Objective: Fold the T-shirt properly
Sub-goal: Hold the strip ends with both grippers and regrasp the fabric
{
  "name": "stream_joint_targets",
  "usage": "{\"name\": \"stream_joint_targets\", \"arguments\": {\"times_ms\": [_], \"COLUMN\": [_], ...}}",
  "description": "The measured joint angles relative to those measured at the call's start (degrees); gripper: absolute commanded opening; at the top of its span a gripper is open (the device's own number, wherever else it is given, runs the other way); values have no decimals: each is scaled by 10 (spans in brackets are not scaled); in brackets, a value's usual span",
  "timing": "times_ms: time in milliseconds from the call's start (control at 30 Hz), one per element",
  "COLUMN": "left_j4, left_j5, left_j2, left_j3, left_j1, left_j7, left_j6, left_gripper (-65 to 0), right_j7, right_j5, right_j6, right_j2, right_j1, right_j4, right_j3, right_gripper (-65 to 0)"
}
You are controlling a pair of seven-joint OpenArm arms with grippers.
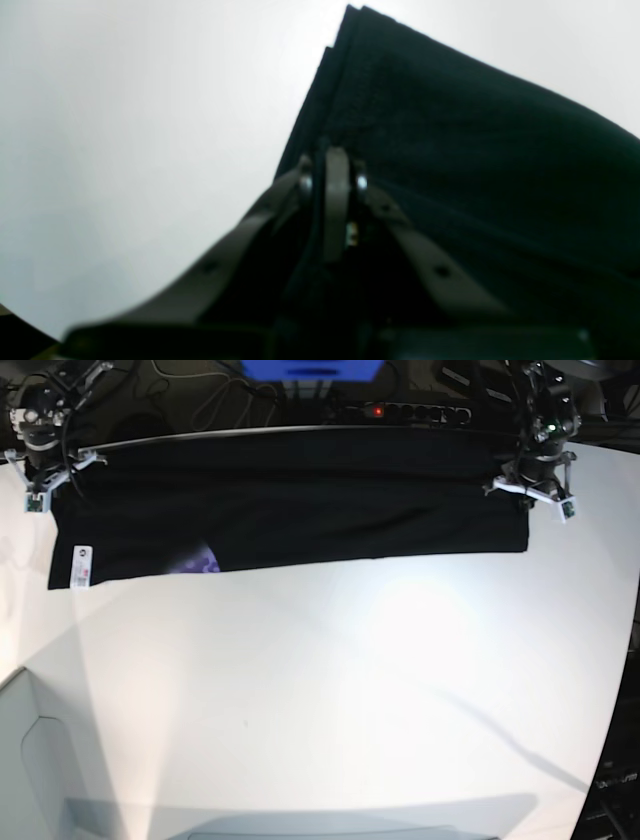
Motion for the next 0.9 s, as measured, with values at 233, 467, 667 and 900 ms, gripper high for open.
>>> {"name": "stream_joint_targets", "arguments": {"times_ms": [233,467,667,900], "left_j4": [1,2,5,21], "left_j5": [0,2,-4,3], "left_j2": [0,6,18,20], "left_j3": [0,0,0,-4], "left_j1": [0,2,2,15], "left_j7": [2,2,0,9], "left_j6": [0,0,-1,-3], "left_gripper": [-649,-606,-327,-308], "right_j7": [-2,6,7,5], "right_j5": [12,67,67,63], "right_j6": [0,0,0,0], "right_j2": [1,-24,-40,-40], "right_j1": [-14,-16,-18,-17], "right_j4": [25,97,78,29], "right_j3": [16,16,-29,-58], "right_gripper": [-385,-380,-380,-380]}}
